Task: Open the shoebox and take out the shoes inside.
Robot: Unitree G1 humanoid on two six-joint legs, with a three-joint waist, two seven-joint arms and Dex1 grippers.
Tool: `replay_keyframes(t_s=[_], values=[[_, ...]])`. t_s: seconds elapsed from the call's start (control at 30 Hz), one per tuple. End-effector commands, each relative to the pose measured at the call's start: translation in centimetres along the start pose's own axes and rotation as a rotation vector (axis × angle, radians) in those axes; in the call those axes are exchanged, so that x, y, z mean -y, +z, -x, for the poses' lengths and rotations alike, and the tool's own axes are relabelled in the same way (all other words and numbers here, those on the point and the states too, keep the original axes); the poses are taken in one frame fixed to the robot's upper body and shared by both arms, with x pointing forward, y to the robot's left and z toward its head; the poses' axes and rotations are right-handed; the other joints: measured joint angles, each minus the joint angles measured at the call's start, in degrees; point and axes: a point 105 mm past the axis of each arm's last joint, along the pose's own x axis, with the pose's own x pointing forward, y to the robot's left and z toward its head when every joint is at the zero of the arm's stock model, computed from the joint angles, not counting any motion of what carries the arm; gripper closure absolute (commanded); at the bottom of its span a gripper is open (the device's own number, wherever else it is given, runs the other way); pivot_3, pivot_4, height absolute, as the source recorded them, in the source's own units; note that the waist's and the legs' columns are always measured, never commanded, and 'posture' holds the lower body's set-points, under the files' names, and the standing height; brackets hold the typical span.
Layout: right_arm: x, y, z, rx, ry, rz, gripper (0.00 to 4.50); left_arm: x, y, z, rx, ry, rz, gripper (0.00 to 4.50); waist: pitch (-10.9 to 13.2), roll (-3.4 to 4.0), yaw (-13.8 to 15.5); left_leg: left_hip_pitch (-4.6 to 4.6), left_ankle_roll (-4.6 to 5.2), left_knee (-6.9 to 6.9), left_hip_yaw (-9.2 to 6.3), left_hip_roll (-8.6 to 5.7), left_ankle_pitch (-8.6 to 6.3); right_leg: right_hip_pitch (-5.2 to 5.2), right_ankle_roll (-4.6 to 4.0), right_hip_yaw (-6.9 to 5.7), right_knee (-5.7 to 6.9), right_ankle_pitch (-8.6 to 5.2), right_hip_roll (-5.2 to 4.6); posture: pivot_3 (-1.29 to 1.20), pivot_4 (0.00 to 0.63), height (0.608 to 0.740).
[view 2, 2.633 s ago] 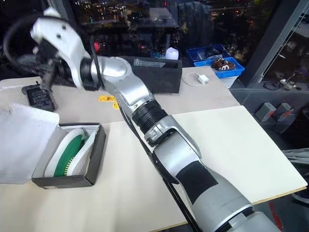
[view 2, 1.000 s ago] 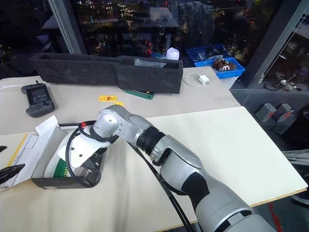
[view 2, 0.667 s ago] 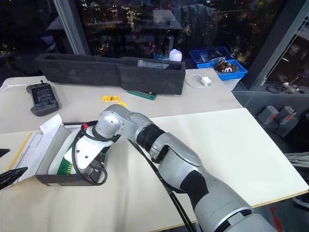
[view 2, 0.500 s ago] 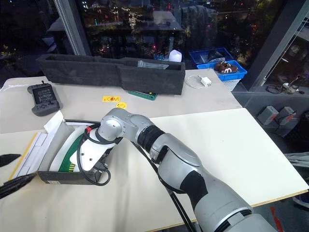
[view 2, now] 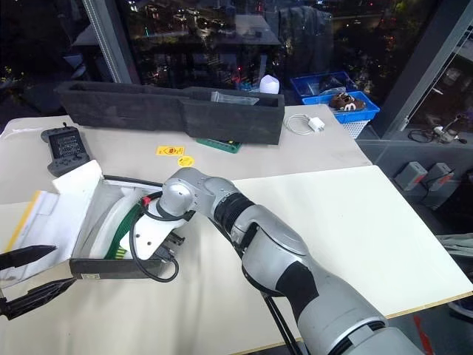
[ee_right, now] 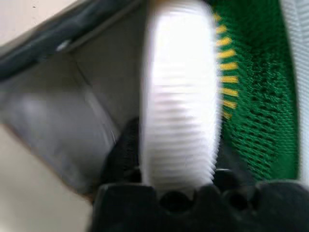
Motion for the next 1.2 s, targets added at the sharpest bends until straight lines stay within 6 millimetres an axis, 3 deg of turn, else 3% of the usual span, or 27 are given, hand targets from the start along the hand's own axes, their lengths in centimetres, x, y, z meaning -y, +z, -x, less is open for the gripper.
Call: replay_keyframes(t_s=[0.03,0.37,0.6,0.7,0.93,1.03,1.07,1.2], values=[[3.7,3.6,0.5,0.083,-0.088,0.1,4.14,0.2,0.9,-0.2,0.016,-0.003,-0.039,0.0,0.0,0.0,-0.04,0.0,0.0,0.0,0.0,0.0,0.0,-0.01,0.0,0.0,0.0,0.0,0.0,0.0,0.15,0.738],[8.4,5.7,5.1,0.218,-0.324,0.049,4.16,0.4,1.6,-1.0,0.025,-0.012,-0.047,0.0,0.0,0.0,-0.47,-0.17,0.0,-0.05,-0.05,0.01,-0.01,-0.12,0.14,-0.01,-0.02,0.28,0.04,0.0,0.15,0.738],[7.9,6.4,5.9,0.444,-0.296,-0.211,4.16,0.3,2.0,-1.3,0.022,-0.012,-0.055,0.0,0.01,-0.01,-0.44,-0.15,0.0,-0.03,-0.07,-0.01,-0.01,-0.06,0.14,-0.01,-0.03,0.28,0.03,0.0,0.15,0.738],[8.3,6.1,6.6,0.438,-0.323,-0.227,4.16,0.3,2.2,-1.4,0.023,-0.014,-0.057,0.0,0.01,-0.01,-0.49,-0.15,0.0,-0.03,-0.07,-0.01,-0.01,-0.07,0.15,-0.01,-0.02,0.28,0.04,0.0,0.15,0.738],[8.2,2.6,10.3,0.379,-0.464,-0.338,4.16,0.4,2.4,-1.7,0.025,-0.023,-0.056,0.0,0.01,-0.01,-0.44,-0.18,-0.01,-0.03,-0.07,-0.01,-0.01,-0.08,0.15,-0.01,-0.03,0.27,0.04,0.0,0.15,0.738],[8.0,0.0,13.2,0.338,-0.58,-0.433,4.16,0.4,2.6,-1.8,0.031,-0.027,-0.054,0.0,0.01,-0.02,-0.12,-0.2,-0.01,-0.03,-0.08,-0.03,-0.01,-0.08,0.15,0.0,-0.03,0.28,0.04,0.0,0.15,0.738],[7.7,-1.2,15.0,0.312,-0.648,-0.476,4.16,0.4,2.6,-1.9,0.033,-0.029,-0.051,0.0,0.01,-0.02,0.29,-0.22,-0.01,-0.01,-0.1,-0.03,0.0,-0.07,0.15,-0.02,-0.04,0.28,0.04,0.0,0.15,0.738],[4.8,-5.4,19.7,0.103,-0.823,-0.572,4.16,0.2,2.4,-2.3,0.029,-0.038,-0.045,0.0,0.01,-0.02,1.3,-0.25,0.0,0.02,-0.09,-0.15,0.0,-0.07,0.22,0.01,-0.06,0.28,-0.07,0.0,0.15,0.738]])
